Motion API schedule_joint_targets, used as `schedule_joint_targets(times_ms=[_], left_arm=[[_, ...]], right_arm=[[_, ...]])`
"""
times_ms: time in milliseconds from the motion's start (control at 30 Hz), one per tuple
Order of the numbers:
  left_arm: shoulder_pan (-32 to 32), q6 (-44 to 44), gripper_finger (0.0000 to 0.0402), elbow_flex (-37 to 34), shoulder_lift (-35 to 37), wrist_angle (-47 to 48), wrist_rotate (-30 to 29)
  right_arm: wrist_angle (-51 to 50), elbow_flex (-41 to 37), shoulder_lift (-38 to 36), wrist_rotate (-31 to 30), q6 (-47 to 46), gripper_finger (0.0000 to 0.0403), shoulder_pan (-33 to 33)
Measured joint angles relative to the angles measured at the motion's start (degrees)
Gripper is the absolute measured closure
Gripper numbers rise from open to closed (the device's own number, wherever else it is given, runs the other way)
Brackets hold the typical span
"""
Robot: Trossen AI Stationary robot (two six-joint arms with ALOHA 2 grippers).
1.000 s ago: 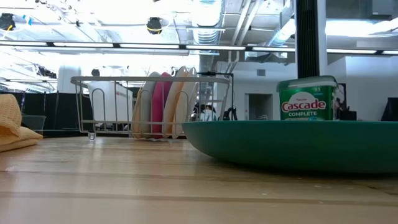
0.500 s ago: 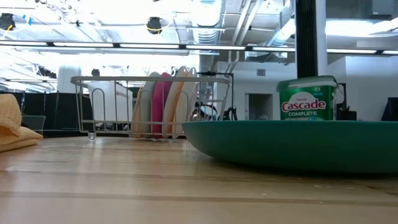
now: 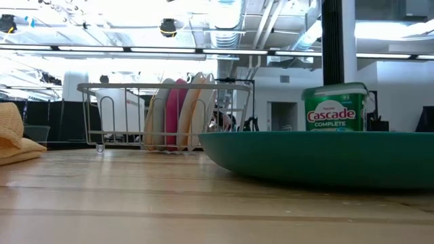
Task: Sort dishes
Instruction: Put the white plate into the dish rack
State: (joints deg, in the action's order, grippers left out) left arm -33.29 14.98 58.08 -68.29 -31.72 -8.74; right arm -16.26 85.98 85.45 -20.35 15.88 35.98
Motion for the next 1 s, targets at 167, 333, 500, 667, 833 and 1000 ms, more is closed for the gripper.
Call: schedule_joint_targets(times_ms=[167, 333, 500, 667, 833, 1000], left_arm=[[-0.03, 0.81, 0.0271, 0.00, 1.38, 2.35, -3.56], [-1.04, -1.68, 0.0256, 0.04, 5.61, 9.63, -9.32], [-2.13, -3.62, 0.0254, 0.04, 9.15, 18.07, -12.33], [-2.33, -4.15, 0.0254, 0.04, 9.83, 22.01, -13.45], [-2.26, -4.38, 0.0254, 0.00, 9.25, 21.86, -13.42], [-2.26, -4.18, 0.0254, -0.02, 9.22, 21.90, -13.61]], right_arm=[[-1.18, -0.07, -0.08, -5.89, 0.04, 0.0375, 1.49], [-7.21, 2.59, -0.22, -9.23, -4.08, 0.0376, 3.04], [-13.78, 5.87, -0.60, -11.00, -17.99, 0.0376, 4.40], [-18.24, 6.33, -1.68, -12.47, -26.06, 0.0376, 4.21], [-25.46, 6.27, -1.70, -11.64, -28.41, 0.0376, 3.41], [-33.90, 6.27, -1.79, -12.21, -27.81, 0.0376, 3.04]])
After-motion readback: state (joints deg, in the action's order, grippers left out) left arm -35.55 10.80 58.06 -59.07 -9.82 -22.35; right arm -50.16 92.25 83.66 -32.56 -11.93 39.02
